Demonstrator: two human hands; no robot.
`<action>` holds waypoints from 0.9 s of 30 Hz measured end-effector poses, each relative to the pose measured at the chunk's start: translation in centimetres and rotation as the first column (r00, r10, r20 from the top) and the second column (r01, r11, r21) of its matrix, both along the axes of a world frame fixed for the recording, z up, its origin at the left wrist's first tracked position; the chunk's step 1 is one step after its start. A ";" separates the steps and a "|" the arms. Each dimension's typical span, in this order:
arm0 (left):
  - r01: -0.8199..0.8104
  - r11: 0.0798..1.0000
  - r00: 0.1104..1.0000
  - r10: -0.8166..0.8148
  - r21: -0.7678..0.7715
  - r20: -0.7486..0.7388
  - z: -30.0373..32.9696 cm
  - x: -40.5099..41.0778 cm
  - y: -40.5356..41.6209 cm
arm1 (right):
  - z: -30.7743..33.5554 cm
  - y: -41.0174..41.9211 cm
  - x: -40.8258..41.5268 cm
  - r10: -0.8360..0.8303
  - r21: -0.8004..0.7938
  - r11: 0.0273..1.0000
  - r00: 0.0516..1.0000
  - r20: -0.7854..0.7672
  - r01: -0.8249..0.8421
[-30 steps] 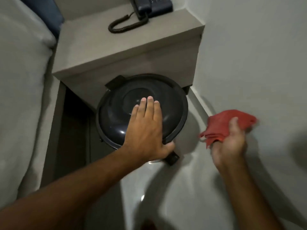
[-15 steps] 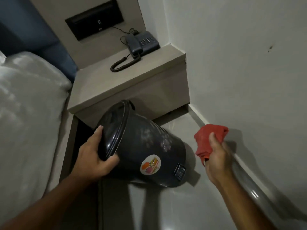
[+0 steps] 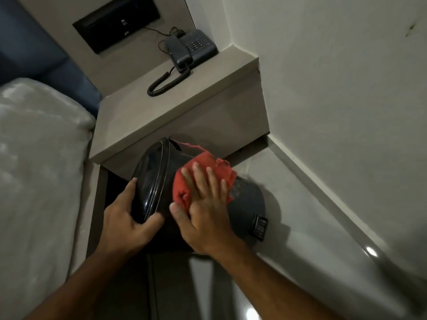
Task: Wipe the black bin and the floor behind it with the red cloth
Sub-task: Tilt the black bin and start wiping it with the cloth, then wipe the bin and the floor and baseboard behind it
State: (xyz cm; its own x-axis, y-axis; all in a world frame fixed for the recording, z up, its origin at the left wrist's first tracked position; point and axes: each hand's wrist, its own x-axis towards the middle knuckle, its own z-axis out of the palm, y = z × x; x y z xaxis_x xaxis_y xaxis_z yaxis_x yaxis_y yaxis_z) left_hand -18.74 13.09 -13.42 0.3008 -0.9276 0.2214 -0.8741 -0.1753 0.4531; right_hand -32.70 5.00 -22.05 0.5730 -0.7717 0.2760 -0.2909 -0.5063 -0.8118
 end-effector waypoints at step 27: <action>-0.134 0.968 0.974 0.168 0.211 -0.153 2.1 -1.4 -4.0 | 0.6 -1.3 -1.1 0.012 0.287 0.955 0.977 0.212 -0.074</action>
